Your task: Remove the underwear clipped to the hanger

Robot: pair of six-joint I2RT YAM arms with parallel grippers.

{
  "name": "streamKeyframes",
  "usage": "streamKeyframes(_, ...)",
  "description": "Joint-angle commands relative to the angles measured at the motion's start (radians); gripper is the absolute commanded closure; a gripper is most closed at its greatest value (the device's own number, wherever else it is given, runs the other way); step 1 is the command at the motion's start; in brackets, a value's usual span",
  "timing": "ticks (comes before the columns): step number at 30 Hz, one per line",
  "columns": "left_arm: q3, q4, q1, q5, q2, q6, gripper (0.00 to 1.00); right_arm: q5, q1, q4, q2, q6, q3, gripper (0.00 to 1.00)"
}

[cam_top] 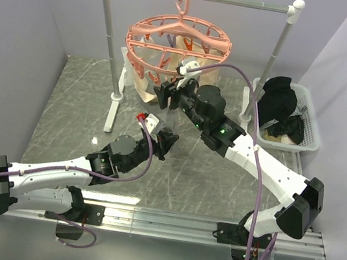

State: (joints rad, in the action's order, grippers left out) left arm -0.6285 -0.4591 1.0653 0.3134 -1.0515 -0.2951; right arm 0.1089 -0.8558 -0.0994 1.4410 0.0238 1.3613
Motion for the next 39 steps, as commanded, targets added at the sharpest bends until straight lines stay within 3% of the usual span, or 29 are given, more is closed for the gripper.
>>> streamKeyframes(1,-0.045,-0.049,0.010,0.010,0.010,0.014,0.99,0.031,-0.012,-0.062,-0.025,0.002,-0.004,0.31)
streamKeyframes(12,-0.043,-0.047,0.028,0.015,0.025,0.013,0.98,0.186,-0.014,-0.002,0.061,0.039,0.111,0.36)
streamKeyframes(20,-0.025,-0.035,0.030,0.027,0.041,0.013,0.98,0.137,-0.011,-0.034,0.004,0.028,0.059,0.68)
streamKeyframes(24,-0.020,-0.033,0.030,0.032,0.042,0.011,0.98,0.118,-0.012,-0.017,-0.007,0.018,0.074,0.97)
streamKeyframes(28,-0.016,-0.030,0.030,0.042,0.047,0.010,0.98,0.126,-0.009,0.000,-0.004,0.005,0.094,1.00)
streamKeyframes(29,-0.016,-0.029,0.028,0.041,0.050,0.010,0.98,0.130,-0.011,0.004,-0.004,-0.007,0.097,0.92)
streamKeyframes(30,-0.016,-0.027,0.030,0.042,0.050,0.008,0.98,0.138,-0.011,0.015,-0.002,-0.012,0.102,0.58)
streamKeyframes(33,-0.013,-0.018,0.030,0.047,0.054,0.010,0.98,0.156,-0.011,0.044,-0.010,-0.022,0.101,0.26)
streamKeyframes(39,-0.004,-0.007,0.028,0.061,0.038,0.004,0.98,0.130,-0.011,0.073,-0.080,-0.091,0.023,0.19)
